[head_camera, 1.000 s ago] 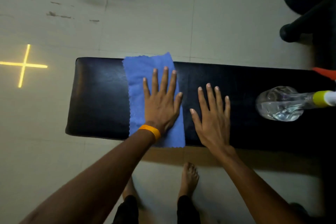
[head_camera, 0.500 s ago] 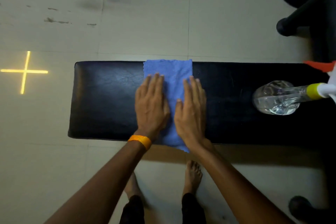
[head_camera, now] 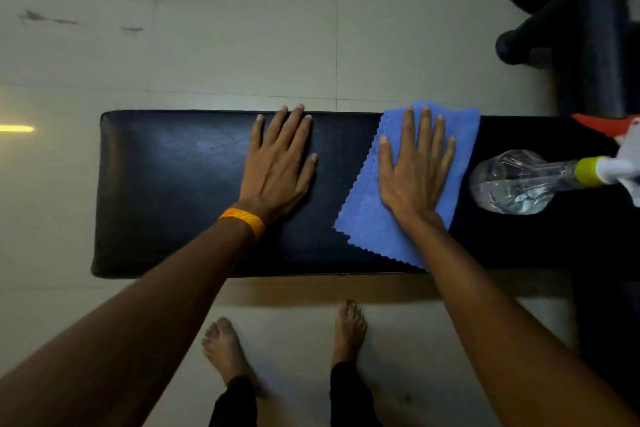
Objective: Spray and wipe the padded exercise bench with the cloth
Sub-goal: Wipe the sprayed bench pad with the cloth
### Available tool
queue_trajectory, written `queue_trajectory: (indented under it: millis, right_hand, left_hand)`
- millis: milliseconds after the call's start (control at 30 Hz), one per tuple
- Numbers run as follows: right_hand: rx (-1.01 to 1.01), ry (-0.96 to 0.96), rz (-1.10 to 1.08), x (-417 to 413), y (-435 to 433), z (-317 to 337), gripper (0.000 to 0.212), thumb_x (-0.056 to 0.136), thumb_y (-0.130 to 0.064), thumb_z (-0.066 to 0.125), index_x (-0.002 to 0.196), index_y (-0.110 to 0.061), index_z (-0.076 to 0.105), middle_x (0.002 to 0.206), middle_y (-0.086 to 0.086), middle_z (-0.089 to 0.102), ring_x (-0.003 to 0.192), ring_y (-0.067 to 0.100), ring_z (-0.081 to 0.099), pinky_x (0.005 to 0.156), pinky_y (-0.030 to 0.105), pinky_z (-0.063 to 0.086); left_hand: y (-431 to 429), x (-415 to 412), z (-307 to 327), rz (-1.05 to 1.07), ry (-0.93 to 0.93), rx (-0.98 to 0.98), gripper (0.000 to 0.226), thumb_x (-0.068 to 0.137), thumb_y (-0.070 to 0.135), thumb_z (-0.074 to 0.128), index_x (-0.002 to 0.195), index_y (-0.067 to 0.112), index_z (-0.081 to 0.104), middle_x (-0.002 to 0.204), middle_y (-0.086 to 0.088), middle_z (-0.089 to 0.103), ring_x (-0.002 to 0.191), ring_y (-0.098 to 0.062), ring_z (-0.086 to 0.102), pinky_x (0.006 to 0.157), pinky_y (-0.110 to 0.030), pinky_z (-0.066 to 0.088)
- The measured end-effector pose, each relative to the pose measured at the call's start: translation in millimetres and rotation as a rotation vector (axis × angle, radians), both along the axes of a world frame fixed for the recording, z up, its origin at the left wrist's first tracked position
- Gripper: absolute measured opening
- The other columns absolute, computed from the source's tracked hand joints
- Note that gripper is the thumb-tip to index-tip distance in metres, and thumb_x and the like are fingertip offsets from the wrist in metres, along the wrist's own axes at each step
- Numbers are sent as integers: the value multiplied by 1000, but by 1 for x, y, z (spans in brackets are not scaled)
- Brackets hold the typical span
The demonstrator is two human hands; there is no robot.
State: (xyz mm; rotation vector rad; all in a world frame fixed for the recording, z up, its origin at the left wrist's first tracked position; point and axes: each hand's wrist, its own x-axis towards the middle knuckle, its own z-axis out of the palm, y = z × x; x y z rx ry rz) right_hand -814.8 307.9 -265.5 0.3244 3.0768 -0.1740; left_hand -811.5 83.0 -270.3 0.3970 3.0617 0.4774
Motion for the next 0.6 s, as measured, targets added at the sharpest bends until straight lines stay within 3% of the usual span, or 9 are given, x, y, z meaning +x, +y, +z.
queue_trajectory:
  millis: [100, 133, 233, 300, 400, 467, 533, 600]
  right_hand:
    - [20, 36, -122, 5, -37, -1, 66, 102, -53, 21, 159, -20, 19, 168, 5, 15, 155, 29, 9, 124, 55, 8]
    - [34, 20, -19, 10, -46, -1, 66, 103, -53, 21, 160, -20, 17, 168, 4, 12, 156, 29, 8, 125, 55, 6]
    - [62, -76, 593, 0, -20, 6, 62, 105, -53, 22, 160, -25, 16, 168, 0, 12, 156, 24, 8, 125, 53, 9]
    - [68, -116, 734, -27, 20, 6, 61, 104, -55, 21, 159, -29, 18, 167, -1, 19, 155, 23, 14, 124, 54, 12]
    - [58, -94, 296, -35, 41, 7, 62, 104, -55, 18, 158, -27, 23, 165, 2, 26, 153, 26, 20, 124, 53, 12]
    - [81, -51, 97, -6, 12, 5, 62, 105, -53, 18, 159, -25, 19, 167, 3, 19, 155, 26, 13, 125, 52, 9]
    - [67, -49, 81, 33, -16, 10, 63, 105, -53, 21, 160, -24, 13, 169, 4, 9, 156, 27, 5, 125, 52, 7]
    - [52, -86, 245, 62, -14, 13, 64, 105, -54, 26, 160, -25, 13, 169, 4, 7, 156, 27, 2, 125, 53, 8]
  left_hand:
    - [6, 2, -5, 0, 21, -23, 59, 102, 38, 37, 153, 7, 40, 163, -8, 36, 153, -33, 26, 124, -56, 15]
    - [4, 2, -6, 1, 32, -23, 59, 103, 38, 38, 153, 7, 40, 163, -8, 36, 153, -32, 26, 124, -55, 15]
    - [2, 2, -5, -12, 54, -16, 59, 102, 37, 39, 153, 7, 40, 161, -8, 39, 152, -33, 28, 124, -56, 17]
    - [3, 2, -4, -11, 51, -22, 59, 102, 37, 38, 154, 7, 39, 162, -8, 38, 153, -33, 27, 124, -55, 16]
    - [4, 3, -3, -4, 44, -29, 60, 103, 38, 38, 155, 8, 36, 164, -8, 34, 154, -32, 24, 125, -54, 14]
    - [4, 2, -3, 0, 47, -28, 61, 102, 37, 38, 155, 8, 36, 164, -7, 34, 154, -32, 24, 125, -54, 14]
    - [4, 2, -3, 3, 43, -21, 61, 102, 37, 39, 155, 8, 36, 164, -8, 34, 154, -31, 25, 125, -54, 15]
    - [4, 2, -3, -2, 48, -20, 61, 101, 37, 39, 155, 8, 37, 164, -8, 34, 153, -31, 25, 125, -54, 16]
